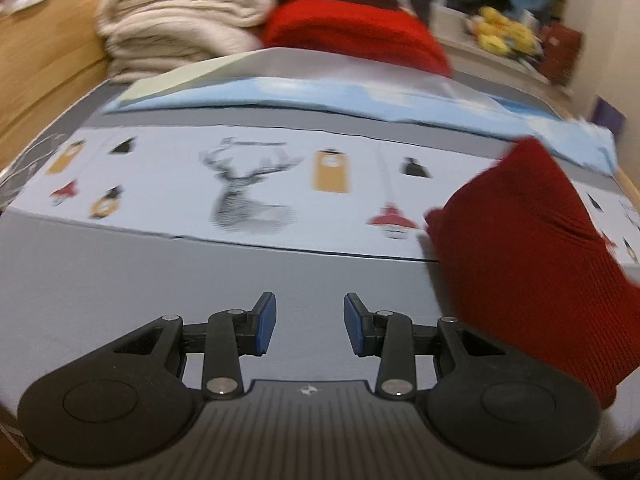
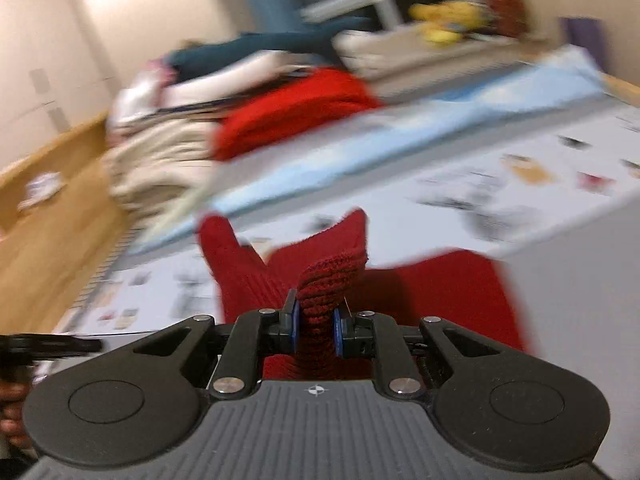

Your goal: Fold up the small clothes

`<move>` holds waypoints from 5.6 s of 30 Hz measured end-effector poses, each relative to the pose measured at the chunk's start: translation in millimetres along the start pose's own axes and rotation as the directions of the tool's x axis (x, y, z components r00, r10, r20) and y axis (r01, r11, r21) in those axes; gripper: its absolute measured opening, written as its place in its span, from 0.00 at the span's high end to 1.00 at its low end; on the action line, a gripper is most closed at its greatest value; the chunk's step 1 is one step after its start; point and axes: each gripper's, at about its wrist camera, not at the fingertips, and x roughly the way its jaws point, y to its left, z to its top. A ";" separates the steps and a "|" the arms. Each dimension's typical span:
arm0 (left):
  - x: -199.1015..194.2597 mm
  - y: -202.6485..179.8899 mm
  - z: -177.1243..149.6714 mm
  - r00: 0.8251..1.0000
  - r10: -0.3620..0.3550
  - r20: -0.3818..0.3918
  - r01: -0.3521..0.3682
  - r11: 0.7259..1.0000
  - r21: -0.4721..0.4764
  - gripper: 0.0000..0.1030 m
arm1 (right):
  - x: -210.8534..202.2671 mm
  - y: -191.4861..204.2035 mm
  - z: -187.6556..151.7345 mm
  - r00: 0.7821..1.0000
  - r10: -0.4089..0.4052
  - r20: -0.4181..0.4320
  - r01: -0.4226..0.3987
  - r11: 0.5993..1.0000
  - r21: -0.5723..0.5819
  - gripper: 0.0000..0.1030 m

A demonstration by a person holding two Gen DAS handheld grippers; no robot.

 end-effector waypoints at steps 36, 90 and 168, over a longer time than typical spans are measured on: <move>24.1 -78.7 -3.0 0.997 -0.081 -0.021 0.083 0.989 0.126 0.60 | 18.5 -84.2 28.1 0.987 0.144 -0.079 -0.147 0.988 -0.038 0.88; 69.3 -174.5 -46.3 0.892 -0.286 -0.350 0.381 0.892 0.242 0.55 | 89.8 -91.8 20.7 0.973 -0.153 -0.173 0.164 0.985 0.052 0.63; 138.0 -74.3 -23.4 0.873 -0.270 -0.406 0.290 0.957 -0.014 0.31 | 147.9 -23.6 -0.7 0.910 0.072 -0.409 -0.052 0.997 0.062 0.68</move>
